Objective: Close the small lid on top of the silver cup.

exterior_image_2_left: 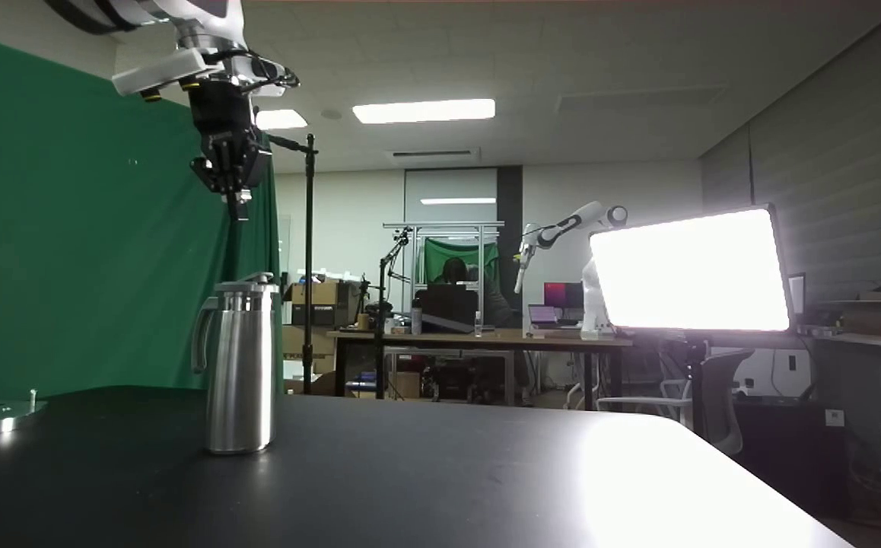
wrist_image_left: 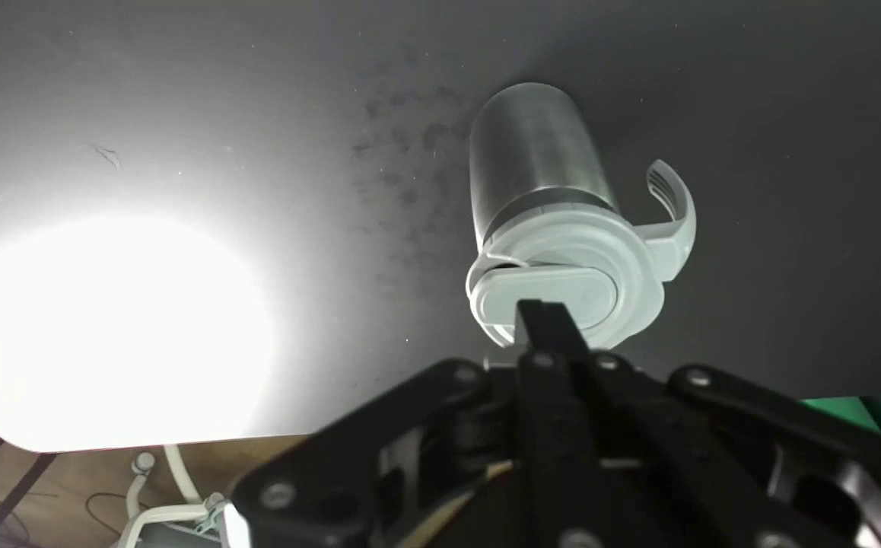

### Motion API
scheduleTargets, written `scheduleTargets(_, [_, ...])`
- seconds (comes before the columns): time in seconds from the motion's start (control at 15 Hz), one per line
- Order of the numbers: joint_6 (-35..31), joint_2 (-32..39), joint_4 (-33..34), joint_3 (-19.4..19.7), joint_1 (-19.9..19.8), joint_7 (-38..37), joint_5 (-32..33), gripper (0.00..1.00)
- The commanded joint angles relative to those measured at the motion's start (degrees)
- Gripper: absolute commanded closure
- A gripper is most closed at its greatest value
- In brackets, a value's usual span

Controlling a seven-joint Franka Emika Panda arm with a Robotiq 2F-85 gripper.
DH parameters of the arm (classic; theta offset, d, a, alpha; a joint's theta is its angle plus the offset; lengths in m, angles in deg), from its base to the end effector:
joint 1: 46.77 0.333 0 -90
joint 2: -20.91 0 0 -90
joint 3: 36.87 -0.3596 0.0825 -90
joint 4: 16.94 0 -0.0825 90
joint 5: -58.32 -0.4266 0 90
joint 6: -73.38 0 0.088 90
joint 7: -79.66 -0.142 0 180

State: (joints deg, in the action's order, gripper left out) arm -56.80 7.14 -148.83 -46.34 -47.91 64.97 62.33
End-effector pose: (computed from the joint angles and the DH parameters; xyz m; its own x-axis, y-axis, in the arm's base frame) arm 0.5205 0.0748 0.4516 0.9730 -0.0650 0.2214 -0.0770 -0.9960 0.0459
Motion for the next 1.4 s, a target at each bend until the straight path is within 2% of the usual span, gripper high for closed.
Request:
scheduleTargets(0.0, [0.6,0.9,0.8,1.3,1.4,0.0,0.1,0.99])
scheduleTargets(0.33, [0.9,1.6,1.6,1.4,1.7,0.2,-0.2,1.0])
scheduleTargets(0.73, [1.0,7.7,6.0,4.4,0.5,0.1,-1.2,1.0])
scheduleTargets(1.0, [-2.4,11.4,6.5,6.1,0.9,0.5,-3.1,1.0])
scheduleTargets(1.33, [-5.0,13.6,7.9,6.0,1.7,0.3,-4.1,1.0])
